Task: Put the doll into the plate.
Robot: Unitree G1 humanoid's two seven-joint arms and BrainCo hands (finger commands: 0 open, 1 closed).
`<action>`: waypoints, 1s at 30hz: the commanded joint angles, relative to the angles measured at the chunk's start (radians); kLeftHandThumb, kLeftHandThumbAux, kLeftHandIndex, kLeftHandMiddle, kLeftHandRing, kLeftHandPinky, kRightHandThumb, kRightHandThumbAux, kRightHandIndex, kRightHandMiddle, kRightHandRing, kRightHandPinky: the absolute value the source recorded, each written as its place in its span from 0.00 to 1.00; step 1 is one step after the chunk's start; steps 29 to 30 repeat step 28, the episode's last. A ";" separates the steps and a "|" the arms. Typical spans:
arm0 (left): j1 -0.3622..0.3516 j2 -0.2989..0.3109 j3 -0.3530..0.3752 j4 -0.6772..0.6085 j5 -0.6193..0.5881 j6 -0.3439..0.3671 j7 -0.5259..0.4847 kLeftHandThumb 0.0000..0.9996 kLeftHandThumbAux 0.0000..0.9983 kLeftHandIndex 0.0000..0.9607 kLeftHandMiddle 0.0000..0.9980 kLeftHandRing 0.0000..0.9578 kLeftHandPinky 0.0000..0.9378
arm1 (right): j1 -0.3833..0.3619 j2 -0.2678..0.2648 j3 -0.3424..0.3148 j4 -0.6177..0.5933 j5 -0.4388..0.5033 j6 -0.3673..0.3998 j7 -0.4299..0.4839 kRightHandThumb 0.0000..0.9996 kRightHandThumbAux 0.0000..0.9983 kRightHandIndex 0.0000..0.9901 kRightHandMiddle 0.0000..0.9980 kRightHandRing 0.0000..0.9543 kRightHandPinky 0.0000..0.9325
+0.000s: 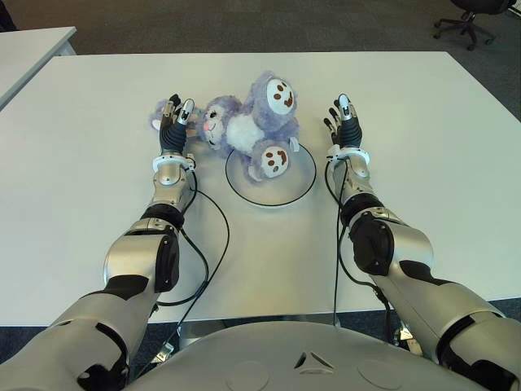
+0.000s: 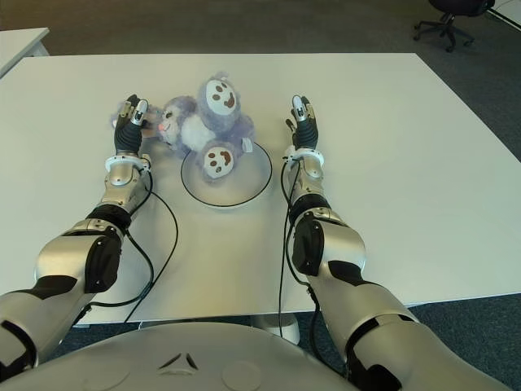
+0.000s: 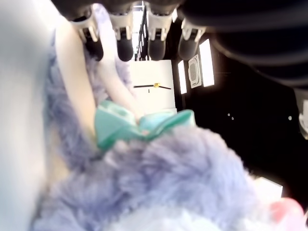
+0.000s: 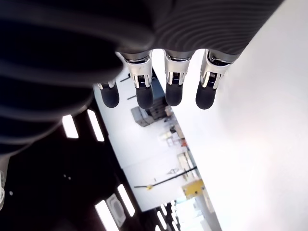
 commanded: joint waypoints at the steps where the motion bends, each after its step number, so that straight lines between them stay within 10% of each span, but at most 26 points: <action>1: 0.102 -0.032 -0.001 0.083 0.007 0.077 -0.003 0.00 0.36 0.00 0.07 0.05 0.00 | 0.128 0.019 -0.008 0.074 -0.002 0.100 -0.032 0.00 0.48 0.03 0.05 0.04 0.04; 30: 0.114 -0.038 0.006 0.083 0.002 0.073 -0.009 0.00 0.38 0.00 0.06 0.04 0.00 | 0.142 0.016 -0.007 0.075 -0.005 0.095 0.001 0.00 0.53 0.03 0.05 0.04 0.06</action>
